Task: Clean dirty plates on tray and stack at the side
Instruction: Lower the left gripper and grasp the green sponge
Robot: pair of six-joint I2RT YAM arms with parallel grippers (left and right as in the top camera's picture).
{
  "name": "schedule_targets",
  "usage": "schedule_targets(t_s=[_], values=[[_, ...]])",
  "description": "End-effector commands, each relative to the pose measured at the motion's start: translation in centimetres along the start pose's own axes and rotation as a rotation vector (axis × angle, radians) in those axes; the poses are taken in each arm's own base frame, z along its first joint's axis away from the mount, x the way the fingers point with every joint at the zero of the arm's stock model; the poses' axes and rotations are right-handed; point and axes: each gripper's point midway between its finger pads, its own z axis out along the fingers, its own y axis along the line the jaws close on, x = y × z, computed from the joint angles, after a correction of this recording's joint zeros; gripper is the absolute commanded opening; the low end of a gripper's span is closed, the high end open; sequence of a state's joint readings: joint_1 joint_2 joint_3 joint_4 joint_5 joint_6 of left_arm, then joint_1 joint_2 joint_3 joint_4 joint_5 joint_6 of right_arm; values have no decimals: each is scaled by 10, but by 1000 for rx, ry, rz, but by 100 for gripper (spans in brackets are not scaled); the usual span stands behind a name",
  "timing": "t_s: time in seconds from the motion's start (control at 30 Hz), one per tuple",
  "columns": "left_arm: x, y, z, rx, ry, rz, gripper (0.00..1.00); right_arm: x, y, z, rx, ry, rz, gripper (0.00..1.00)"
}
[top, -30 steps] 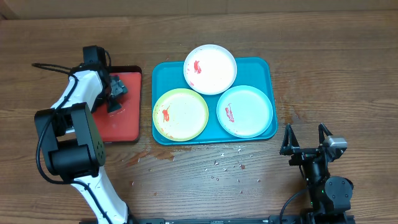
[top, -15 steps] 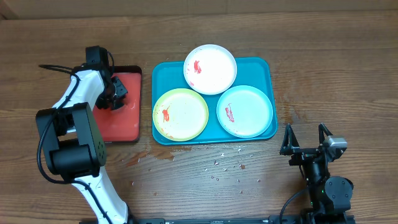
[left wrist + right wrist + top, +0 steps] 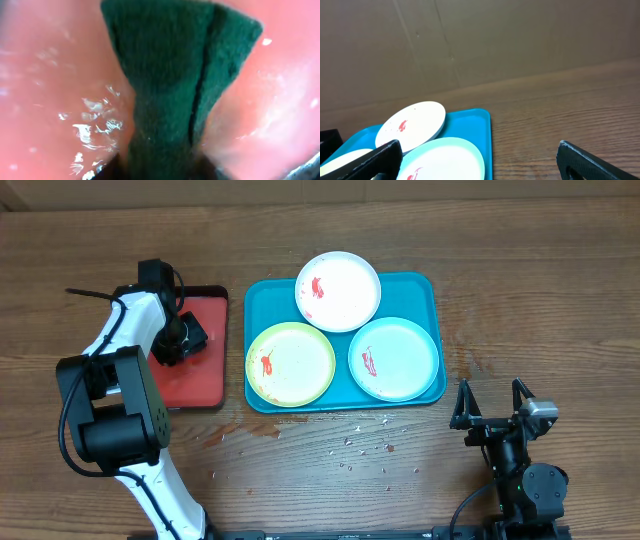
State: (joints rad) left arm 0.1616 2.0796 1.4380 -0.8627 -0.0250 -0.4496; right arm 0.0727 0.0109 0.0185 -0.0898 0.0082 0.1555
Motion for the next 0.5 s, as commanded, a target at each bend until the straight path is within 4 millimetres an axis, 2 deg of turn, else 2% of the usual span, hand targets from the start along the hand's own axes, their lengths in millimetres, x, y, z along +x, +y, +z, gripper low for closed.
schedule_targets(t_s=[0.0,0.13,0.17,0.2,0.23,0.27,0.47], values=[[17,1,15,2,69,11,5,1,-1,0,7,-6,-7,100],[17,-1,15,14,69,11,4,1,-1,0,7,-6,-7,100],[15,-1,15,13,63,11,6,1,-1,0,7,-6,-7,100],[13,-1,15,11,52,11,14,1,-1,0,7,-6,-7,100],[7,0,15,0,27,11,61,1,-1,0,7,-6,-7,100],[2,1,16,-10,4,11,99,1,-1,0,7,-6,-7,100],[-33,6,13,-60,-157,1,100,1,-1,0,7,-6,-7,100]])
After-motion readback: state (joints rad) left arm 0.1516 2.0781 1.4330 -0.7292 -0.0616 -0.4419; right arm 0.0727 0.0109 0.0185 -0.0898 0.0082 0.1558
